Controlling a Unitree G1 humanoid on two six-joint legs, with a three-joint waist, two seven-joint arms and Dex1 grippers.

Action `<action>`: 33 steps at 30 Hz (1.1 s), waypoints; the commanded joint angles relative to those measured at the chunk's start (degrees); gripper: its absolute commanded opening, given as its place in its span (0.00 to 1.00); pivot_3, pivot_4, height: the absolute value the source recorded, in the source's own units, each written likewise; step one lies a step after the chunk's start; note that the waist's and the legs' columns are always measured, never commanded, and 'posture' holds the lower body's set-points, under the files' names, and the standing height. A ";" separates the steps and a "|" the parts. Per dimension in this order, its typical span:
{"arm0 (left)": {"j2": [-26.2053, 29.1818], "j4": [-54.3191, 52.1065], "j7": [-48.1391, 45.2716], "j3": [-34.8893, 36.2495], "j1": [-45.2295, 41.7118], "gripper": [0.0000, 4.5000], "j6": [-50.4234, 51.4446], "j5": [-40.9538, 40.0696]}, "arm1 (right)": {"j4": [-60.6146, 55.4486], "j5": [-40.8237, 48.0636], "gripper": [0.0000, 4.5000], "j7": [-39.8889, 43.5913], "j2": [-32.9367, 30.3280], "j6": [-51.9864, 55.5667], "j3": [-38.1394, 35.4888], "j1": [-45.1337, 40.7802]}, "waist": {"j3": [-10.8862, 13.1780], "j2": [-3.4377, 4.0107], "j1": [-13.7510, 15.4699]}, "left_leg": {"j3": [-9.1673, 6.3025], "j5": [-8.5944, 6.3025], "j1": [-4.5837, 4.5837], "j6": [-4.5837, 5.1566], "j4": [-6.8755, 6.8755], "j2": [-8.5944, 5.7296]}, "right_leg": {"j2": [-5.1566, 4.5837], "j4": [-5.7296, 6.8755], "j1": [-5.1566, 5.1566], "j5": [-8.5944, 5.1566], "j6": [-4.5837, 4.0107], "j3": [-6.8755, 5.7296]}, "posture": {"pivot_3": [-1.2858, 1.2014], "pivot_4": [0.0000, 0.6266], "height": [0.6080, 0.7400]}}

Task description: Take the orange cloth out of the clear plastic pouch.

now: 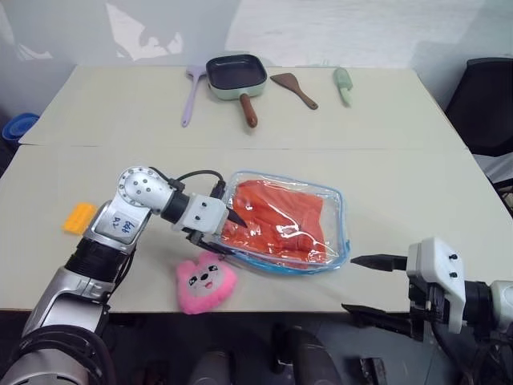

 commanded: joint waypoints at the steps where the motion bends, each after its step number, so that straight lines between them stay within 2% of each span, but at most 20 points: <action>1: 0.16 0.39 0.00 0.00 -0.14 0.69 -1.60 0.72 | -0.84 -1.00 0.87 0.11 -0.57 -2.38 -0.12 0.54 | 0.00 0.00 0.02 | 0.00 0.00 0.01 0.00 0.00 0.00 | 0.03 0.00 0.00 0.00 0.00 0.01 | 0.52 0.24 1.00; 16: 1.20 -1.35 -0.23 0.55 2.90 0.69 -2.84 1.21 | 1.50 -2.99 0.87 -1.27 -1.09 -4.11 4.26 -1.98 | 0.00 0.00 0.07 | -0.01 0.00 0.04 -0.01 0.00 -0.01 | 0.08 0.00 -0.02 0.00 0.00 0.02 | 0.52 0.24 1.00; 19: 1.16 -0.67 1.49 0.40 3.03 0.55 -5.08 2.99 | 1.59 -2.88 0.89 -1.53 -1.12 -4.06 4.96 -2.61 | 0.00 0.00 0.08 | -0.01 0.00 0.04 -0.01 0.01 -0.02 | 0.08 0.00 -0.02 0.00 0.00 0.02 | 0.52 0.24 1.00; 27: 0.75 -0.51 1.80 0.88 3.36 0.00 -3.96 1.66 | 1.58 -3.42 0.89 -1.26 -0.90 -4.60 5.59 -2.23 | 0.00 0.00 0.11 | -0.01 0.00 0.05 -0.01 0.01 -0.01 | 0.08 0.01 -0.02 0.00 0.00 0.01 | 0.52 0.24 1.00; 30: 0.37 -1.36 1.85 1.46 3.75 0.00 -0.11 -0.22 | 1.64 -3.45 0.89 -1.55 -0.72 -4.57 5.85 -2.50 | 0.00 0.00 0.10 | -0.01 0.00 0.04 -0.01 0.01 -0.02 | 0.08 0.03 -0.02 0.00 0.00 0.01 | 0.52 0.24 1.00; 33: -3.41 -5.58 7.14 4.86 3.71 0.00 13.27 -6.50 | 1.25 -4.54 0.89 -2.62 -0.32 -5.08 7.60 -3.41 | 0.00 0.00 0.17 | -0.01 0.00 0.04 -0.01 0.01 0.00 | 0.08 0.04 -0.02 0.00 0.00 0.01 | 0.52 0.24 1.00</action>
